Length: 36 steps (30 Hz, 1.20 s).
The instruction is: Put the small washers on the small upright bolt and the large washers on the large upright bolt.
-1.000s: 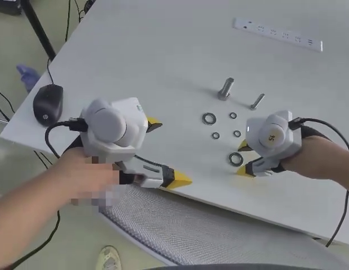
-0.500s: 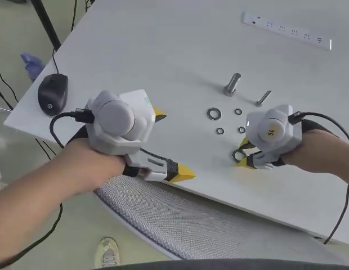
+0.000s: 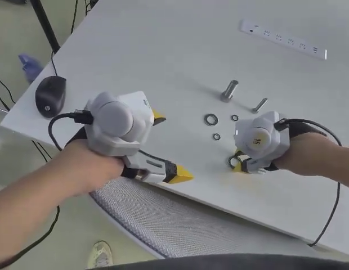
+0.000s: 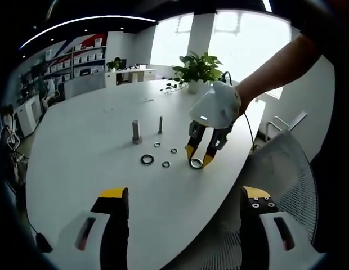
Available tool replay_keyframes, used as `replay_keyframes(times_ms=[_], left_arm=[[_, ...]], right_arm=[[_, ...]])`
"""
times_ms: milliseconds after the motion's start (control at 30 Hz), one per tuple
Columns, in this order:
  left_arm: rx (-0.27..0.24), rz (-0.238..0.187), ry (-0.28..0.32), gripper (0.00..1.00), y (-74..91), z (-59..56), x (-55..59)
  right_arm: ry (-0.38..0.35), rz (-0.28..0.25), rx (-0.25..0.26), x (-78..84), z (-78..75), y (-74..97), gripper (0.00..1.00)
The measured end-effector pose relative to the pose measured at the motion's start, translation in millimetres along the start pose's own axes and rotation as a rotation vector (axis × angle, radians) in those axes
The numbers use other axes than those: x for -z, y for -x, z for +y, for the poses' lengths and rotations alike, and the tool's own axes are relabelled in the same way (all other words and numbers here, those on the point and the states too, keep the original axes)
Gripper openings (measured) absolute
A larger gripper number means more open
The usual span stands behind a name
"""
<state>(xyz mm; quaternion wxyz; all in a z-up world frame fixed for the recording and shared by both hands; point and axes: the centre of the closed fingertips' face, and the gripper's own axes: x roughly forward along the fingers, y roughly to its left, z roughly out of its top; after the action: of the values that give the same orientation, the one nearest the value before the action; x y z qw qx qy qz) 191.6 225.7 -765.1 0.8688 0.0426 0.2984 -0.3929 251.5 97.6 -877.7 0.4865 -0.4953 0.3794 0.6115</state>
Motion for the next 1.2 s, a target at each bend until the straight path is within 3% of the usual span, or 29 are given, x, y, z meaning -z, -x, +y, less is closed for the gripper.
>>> replay_keyframes(times_ms=[167,300,667,967,1200], left_arm=[[-0.017,-0.012,0.022,0.8,8.2,4.4,-0.2],[-0.022,0.014,0.013,0.8,9.5,6.4,6.7],[-0.034,0.012,0.028,0.78,14.0,14.7,5.9],[-0.024,-0.001,0.026,0.78,14.2,13.7,-2.9],[-0.019,-0.004,0.012,0.8,11.8,14.8,-7.2]], right_arm=[[-0.013,0.009,0.001,-0.2,-0.4,-1.0,0.21],[-0.037,0.014,-0.013,-0.5,-2.6,-1.2,0.21],[-0.084,0.004,-0.023,1.9,-4.9,3.6,0.21],[-0.079,0.0,-0.013,-1.0,-18.0,26.7,0.21],[-0.115,-0.012,-0.016,-7.2,-26.9,54.1,0.21]])
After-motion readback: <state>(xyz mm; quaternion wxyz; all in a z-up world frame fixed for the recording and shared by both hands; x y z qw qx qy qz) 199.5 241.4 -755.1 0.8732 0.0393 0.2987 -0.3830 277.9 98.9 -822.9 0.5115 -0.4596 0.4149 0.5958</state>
